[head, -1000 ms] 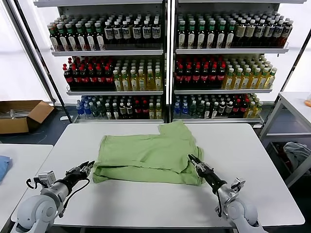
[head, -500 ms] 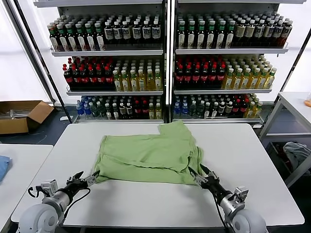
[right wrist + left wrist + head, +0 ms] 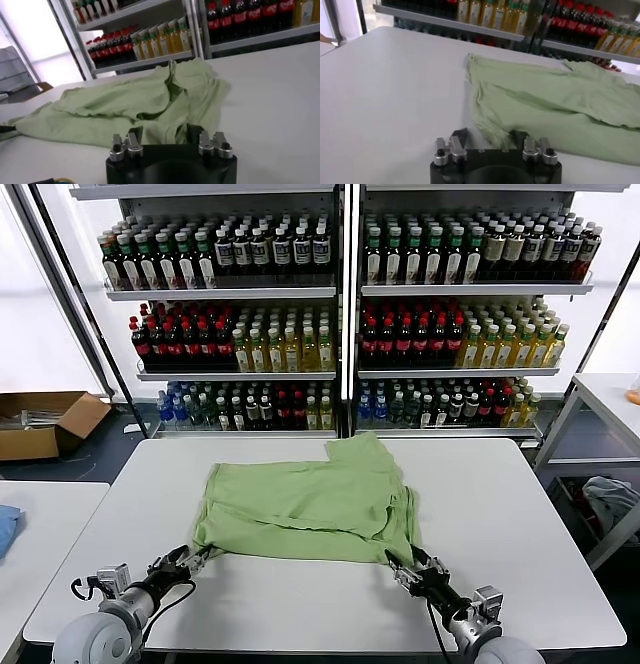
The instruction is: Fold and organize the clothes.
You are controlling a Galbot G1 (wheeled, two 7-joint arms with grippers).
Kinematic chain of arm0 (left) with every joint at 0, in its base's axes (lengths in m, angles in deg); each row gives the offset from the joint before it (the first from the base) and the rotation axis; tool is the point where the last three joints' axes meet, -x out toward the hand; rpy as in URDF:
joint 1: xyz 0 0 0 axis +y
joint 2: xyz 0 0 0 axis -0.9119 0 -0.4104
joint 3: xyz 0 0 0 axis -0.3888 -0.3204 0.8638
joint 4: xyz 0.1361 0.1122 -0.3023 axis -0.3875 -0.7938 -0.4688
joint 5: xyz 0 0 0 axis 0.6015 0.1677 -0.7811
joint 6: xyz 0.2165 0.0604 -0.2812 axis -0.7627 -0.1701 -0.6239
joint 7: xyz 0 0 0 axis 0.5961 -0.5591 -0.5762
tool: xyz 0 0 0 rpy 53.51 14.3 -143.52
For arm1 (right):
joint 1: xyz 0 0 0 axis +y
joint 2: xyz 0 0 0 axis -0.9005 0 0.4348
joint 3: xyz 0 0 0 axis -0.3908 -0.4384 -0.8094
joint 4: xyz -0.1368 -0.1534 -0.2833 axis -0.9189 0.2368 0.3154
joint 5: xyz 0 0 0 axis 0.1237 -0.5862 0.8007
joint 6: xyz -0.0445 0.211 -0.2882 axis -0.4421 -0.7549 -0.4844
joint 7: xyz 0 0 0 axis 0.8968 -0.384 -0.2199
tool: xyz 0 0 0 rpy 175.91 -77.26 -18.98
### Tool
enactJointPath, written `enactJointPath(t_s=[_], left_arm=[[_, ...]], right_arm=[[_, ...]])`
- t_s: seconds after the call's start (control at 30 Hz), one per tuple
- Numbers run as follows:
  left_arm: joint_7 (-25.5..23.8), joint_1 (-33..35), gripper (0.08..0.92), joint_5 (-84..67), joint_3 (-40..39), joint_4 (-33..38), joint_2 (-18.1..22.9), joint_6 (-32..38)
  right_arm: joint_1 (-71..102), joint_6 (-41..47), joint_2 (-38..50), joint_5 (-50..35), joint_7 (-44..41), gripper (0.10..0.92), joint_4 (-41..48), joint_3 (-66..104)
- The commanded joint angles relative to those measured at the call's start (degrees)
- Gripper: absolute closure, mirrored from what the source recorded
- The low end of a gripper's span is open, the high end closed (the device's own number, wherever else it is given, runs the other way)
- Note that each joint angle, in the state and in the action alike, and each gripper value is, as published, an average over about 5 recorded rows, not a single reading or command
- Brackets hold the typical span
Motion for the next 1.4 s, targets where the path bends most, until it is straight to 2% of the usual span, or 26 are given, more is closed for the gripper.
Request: enactJointPath(t_s=[0.03, 0.33, 0.47, 0.63, 0.83, 1.13, 1.4], left_arm=[[-0.9, 0.5, 0.542, 0.3, -0.4, -0.2, 0.4, -0.2], [-4.0, 1.9, 0.802, 0.4, 0.2, 0.8, -2.2, -0.1], [-5.5, 2.7, 0.895, 0.2, 0.8, 1.7, -3.4, 0.5], [-7.5, 3.1, 0.914, 0.8, 2.0, 2.0, -4.9, 4.0], [-13.2, 5.3, 0.915, 3.9, 4.3, 2.8, -6.9, 10.9], [-13.9, 11.0, 0.915, 7.5, 5.9, 6.4, -6.8, 11.9], [-13.5, 17.6, 0.915, 9.7, 8.9, 10.7, -5.9, 11.2]], right_arm=[[1.2, 0.8, 0.0, 1.4, 1.1, 0.614, -1.2, -0.2], [0.5, 0.8, 3.6, -0.3, -0.6, 0.873, -0.7, 0.6], [0.4, 0.7, 5.8, -1.3, -1.3, 0.919, -0.5, 1.1], [0.4, 0.8, 8.0, -2.5, -2.4, 0.92, -0.4, 1.5], [2.0, 1.1, 11.9, -3.8, -4.5, 0.919, -1.2, 3.5], [4.4, 0.7, 13.6, -4.6, -5.4, 0.919, -2.5, 5.2], [10.3, 0.7, 12.9, -4.6, -5.3, 0.919, -7.2, 7.8]])
